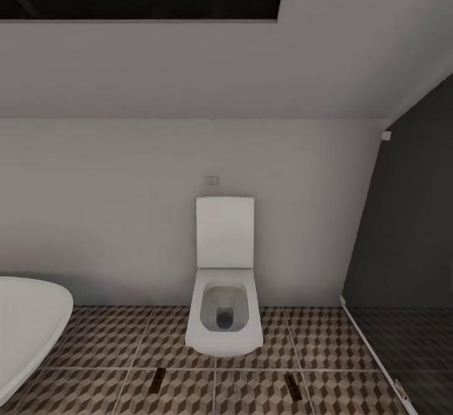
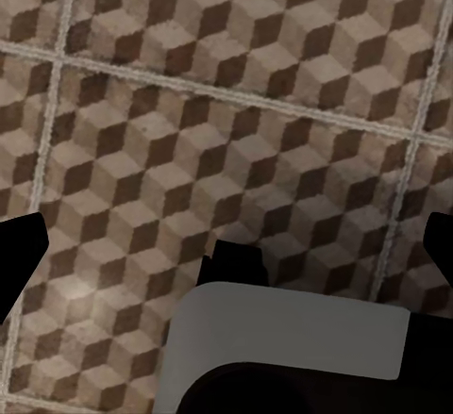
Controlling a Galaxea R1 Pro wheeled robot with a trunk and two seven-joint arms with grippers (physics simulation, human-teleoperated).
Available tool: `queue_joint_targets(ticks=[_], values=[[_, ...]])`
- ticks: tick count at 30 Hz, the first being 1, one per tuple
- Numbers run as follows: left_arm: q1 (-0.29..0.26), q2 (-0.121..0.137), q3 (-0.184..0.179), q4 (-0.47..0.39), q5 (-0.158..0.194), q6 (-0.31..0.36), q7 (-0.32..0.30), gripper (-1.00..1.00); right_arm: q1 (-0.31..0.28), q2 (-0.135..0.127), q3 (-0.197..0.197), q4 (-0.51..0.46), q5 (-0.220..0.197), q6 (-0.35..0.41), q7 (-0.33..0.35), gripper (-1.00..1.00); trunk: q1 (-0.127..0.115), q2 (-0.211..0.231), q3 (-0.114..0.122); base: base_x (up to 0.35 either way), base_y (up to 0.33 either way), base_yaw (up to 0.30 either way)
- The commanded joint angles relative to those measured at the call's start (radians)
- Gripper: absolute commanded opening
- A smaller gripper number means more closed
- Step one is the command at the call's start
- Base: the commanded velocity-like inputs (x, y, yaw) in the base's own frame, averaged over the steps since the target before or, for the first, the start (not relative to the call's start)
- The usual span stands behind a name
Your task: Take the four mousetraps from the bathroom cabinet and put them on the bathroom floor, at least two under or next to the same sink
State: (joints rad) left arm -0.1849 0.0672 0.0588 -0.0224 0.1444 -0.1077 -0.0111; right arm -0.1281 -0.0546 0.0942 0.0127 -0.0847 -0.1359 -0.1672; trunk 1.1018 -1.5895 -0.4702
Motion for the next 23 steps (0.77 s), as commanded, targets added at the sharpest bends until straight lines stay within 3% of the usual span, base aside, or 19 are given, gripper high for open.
queue_joint_targets(ticks=[1,23], values=[[-0.001,0.0,0.005,0.0,0.003,-0.004,-0.001,1.0,-0.001,0.0,0.008,0.001,-0.009,-0.004,-0.002,1.0,0.0,-0.001,-0.001,0.0,0.0,0.0],[-0.001,-0.003,0.007,-0.002,0.005,-0.008,-0.001,1.0,-0.001,0.001,0.009,0.001,-0.006,-0.005,-0.002,1.0,0.0,-0.001,-0.001,0.0,0.0,0.0]])
